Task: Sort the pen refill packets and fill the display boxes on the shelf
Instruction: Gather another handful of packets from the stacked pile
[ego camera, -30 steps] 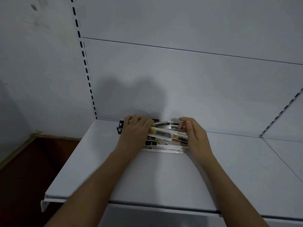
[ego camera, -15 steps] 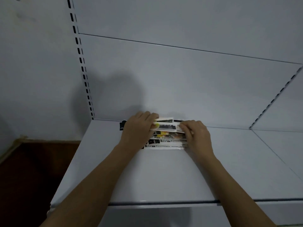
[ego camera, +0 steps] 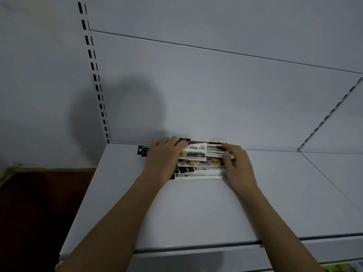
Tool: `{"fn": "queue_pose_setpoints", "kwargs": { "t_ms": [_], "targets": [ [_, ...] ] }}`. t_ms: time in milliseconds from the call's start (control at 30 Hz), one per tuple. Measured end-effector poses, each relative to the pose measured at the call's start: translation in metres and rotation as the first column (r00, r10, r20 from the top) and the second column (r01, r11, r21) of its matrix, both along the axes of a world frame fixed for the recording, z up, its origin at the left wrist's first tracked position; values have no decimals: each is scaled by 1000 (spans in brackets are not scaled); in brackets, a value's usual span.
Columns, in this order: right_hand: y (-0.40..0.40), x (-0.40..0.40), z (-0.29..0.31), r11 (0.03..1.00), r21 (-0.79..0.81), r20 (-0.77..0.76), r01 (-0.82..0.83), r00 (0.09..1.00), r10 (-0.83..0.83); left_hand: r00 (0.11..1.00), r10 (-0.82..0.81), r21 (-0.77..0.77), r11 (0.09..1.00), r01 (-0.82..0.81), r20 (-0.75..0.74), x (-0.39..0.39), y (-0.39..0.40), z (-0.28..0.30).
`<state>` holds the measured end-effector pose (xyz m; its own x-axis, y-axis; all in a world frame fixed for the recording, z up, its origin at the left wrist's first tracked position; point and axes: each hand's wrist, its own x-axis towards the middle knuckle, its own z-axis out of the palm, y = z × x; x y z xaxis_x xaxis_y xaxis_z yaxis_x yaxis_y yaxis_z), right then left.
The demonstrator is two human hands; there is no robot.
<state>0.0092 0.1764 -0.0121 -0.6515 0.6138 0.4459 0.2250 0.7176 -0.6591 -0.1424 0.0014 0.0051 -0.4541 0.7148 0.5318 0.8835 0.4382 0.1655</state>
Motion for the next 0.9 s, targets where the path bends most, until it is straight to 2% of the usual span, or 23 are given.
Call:
{"fn": "queue_pose_setpoints", "kwargs": {
  "t_ms": [100, 300, 533, 667, 767, 900],
  "targets": [
    [5, -10, -8, 980, 200, 157, -17, 988, -15, 1000, 19, -5, 1000, -19, -13, 2, 0, -1],
    [-1, -6, -2, 955, 293, 61, 50, 996, -71, 999, -4, 56, 998, 6, -39, 8, 10, -5],
    [-7, -4, 1, 997, 68, 143, 19, 989, -29, 993, -24, 78, 996, 33, -115, 11, 13, -11],
    [-7, -2, 1, 990, 136, 47, -37, 998, 30, 988, -38, 68, 997, 48, -152, 11, 14, -13],
    [-11, 1, 9, 999, 4, 5, -42, 999, 42, 982, -54, 61, 996, 66, -179, 12, 14, -12],
    [-19, 7, 19, 994, -94, -245, -50, 969, 26, 979, -67, 66, 995, 81, -191, 17, 13, -4]
  ]
}}
